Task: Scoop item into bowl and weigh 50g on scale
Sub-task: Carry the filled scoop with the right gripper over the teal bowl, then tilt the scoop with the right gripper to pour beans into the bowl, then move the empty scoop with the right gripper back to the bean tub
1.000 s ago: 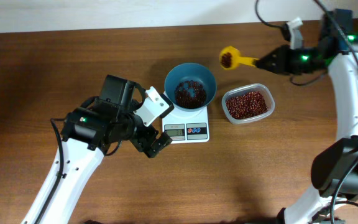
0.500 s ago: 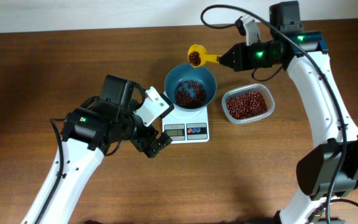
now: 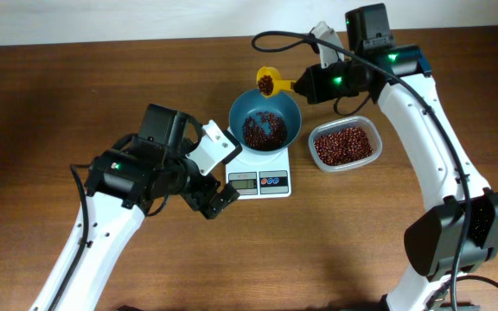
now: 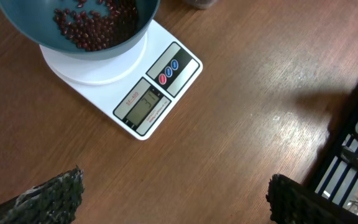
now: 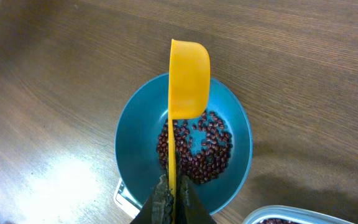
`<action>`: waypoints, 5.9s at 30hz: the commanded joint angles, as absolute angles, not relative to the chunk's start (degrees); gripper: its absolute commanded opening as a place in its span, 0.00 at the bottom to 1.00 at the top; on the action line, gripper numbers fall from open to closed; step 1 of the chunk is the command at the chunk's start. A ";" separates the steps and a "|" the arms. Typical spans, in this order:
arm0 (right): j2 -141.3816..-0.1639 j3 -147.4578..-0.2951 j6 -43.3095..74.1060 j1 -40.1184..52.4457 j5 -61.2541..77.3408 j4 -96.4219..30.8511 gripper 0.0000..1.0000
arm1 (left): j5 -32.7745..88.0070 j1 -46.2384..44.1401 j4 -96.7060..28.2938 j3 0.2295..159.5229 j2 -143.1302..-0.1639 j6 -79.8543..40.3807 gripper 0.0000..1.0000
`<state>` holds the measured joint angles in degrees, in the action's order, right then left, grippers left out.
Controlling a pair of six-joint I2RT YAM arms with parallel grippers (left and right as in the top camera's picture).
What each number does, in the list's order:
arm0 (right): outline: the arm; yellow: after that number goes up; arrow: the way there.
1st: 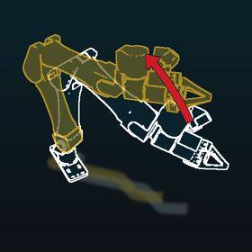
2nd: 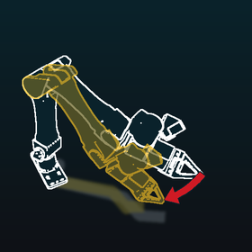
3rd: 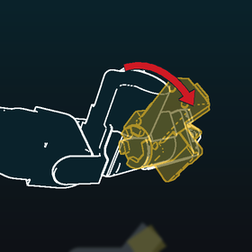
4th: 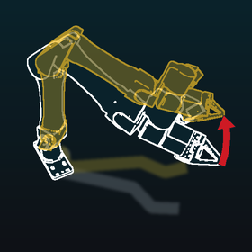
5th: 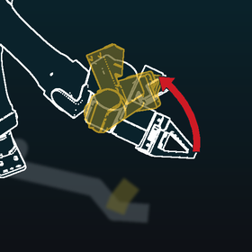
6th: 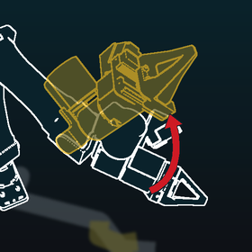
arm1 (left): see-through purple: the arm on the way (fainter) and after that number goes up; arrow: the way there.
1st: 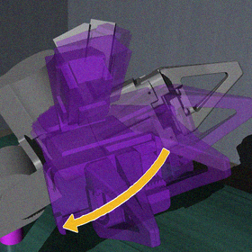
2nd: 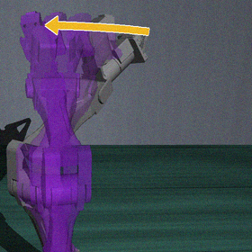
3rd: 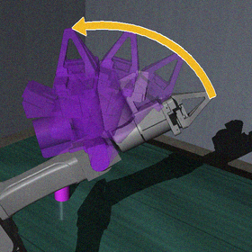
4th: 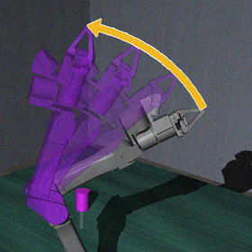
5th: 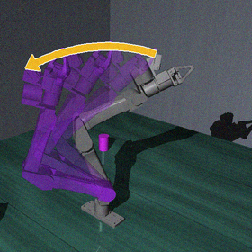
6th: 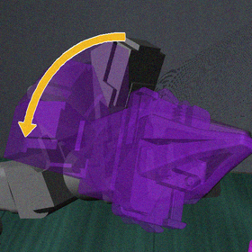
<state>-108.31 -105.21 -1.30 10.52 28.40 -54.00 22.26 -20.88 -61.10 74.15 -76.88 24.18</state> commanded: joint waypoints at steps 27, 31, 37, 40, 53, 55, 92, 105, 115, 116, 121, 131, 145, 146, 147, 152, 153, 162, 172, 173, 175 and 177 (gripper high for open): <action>-104.97 -106.10 -9.34 16.99 11.33 -59.05 0.04 | 23.00 -21.02 -61.19 74.96 -76.75 23.62 0.99; -104.31 -106.10 -9.67 16.97 11.33 -59.53 0.04 | 23.00 -21.02 -61.19 74.96 -76.75 23.62 0.99; -104.16 -106.10 -9.65 16.97 11.75 -60.47 0.04 | 23.00 -21.02 -61.19 74.96 -76.75 23.62 0.99; -104.16 -106.10 -9.61 16.97 13.21 -60.69 0.04 | 23.00 -21.02 -61.19 74.96 -76.75 23.62 0.99; -104.16 -106.10 -8.95 16.97 13.47 -60.73 0.04 | 23.00 -21.02 -61.19 74.96 -76.75 23.62 0.99; -104.16 -106.10 -8.95 16.97 13.45 -60.75 0.04 | 23.00 -21.02 -61.19 74.96 -76.75 23.62 0.99; -102.87 -106.10 -5.50 16.82 18.04 -66.02 0.04 | 23.00 -21.02 -61.19 74.96 -76.75 23.62 0.99; -102.85 -106.17 -2.26 16.82 18.22 -63.75 0.04 | 23.00 -21.02 -61.19 74.96 -76.75 23.64 0.99; -102.72 -108.33 -3.57 16.86 16.51 -65.93 0.04 | 23.00 -21.02 -61.19 74.96 -76.75 23.62 0.99; -102.72 -108.33 -3.60 16.86 17.78 -65.78 0.04 | 23.00 -21.02 -61.19 74.96 -76.75 23.64 0.99; -102.67 -110.43 -2.50 17.06 15.11 -66.06 0.04 | 23.00 -21.02 -61.19 74.96 -76.75 23.64 0.99; -102.67 -112.97 -4.23 21.04 3.16 -68.42 0.04 | 23.00 -21.02 -61.19 74.96 -76.75 23.62 0.99; -102.67 -114.52 -5.56 22.26 5.48 -70.94 0.04 | 23.00 -21.02 -61.19 74.96 -76.75 23.64 0.99; -102.67 -114.52 -5.54 22.09 5.26 -71.31 0.04 | 23.00 -21.02 -61.19 74.96 -76.75 23.64 0.99; -102.67 -114.52 -5.52 22.00 5.06 -71.68 0.04 | 23.00 -21.02 -61.19 74.96 -76.75 23.64 0.99; -102.67 -114.52 -5.50 22.02 4.27 -71.96 0.04 | 23.00 -21.02 -61.19 74.96 -76.75 23.64 0.99; -102.67 -114.54 -5.50 22.22 4.95 -71.55 0.04 | 23.00 -20.99 -61.19 74.96 -76.75 23.64 0.99; -103.85 -117.05 -5.56 22.98 2.46 -74.94 0.04 | 23.00 -21.02 -61.19 74.96 -76.75 23.64 0.99; -103.88 -117.08 -5.74 22.79 3.86 -73.49 0.04 | 23.00 -21.02 -61.19 74.96 -76.75 23.64 0.99; -103.88 -117.08 -5.74 22.79 3.84 -73.25 0.04 | 23.00 -21.02 -61.19 74.96 -76.75 23.62 0.99; -103.88 -117.08 -5.72 22.74 3.84 -72.84 0.04 | 23.00 -21.02 -61.19 74.96 -76.75 23.62 0.99; -103.88 -117.08 -5.50 22.74 3.86 -72.34 0.04 | 23.00 -21.02 -61.19 74.96 -76.75 23.64 0.99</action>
